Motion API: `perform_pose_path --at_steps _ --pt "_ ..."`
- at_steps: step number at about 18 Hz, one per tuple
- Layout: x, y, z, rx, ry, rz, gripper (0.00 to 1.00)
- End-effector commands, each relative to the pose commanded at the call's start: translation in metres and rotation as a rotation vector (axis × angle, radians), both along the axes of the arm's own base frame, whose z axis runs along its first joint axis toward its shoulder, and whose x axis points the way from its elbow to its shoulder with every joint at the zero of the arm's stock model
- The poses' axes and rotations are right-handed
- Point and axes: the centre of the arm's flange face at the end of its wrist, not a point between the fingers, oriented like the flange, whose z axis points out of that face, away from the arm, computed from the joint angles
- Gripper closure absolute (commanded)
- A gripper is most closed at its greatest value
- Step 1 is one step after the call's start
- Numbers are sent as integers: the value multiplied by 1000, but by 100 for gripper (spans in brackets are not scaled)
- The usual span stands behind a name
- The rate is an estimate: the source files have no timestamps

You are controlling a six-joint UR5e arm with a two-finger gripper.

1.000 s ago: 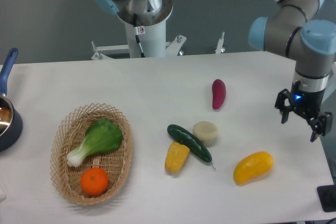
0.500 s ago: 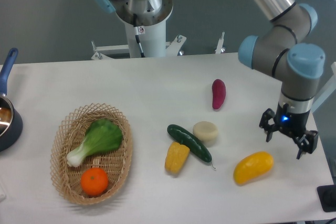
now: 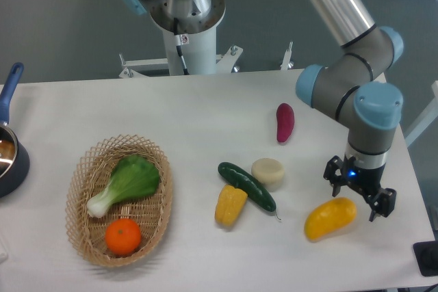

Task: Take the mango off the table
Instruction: 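Move the open gripper over the yellow mango and lower it, then close the gripper fingers around the yellow mango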

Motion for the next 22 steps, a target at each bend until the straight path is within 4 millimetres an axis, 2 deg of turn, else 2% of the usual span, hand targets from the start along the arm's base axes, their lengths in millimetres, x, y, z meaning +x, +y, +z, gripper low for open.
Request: perform_pose_path --at_steps 8,22 --pt "10 5 -22 -24 -29 -12 0" --pt "3 9 -38 -66 -11 -5 0"
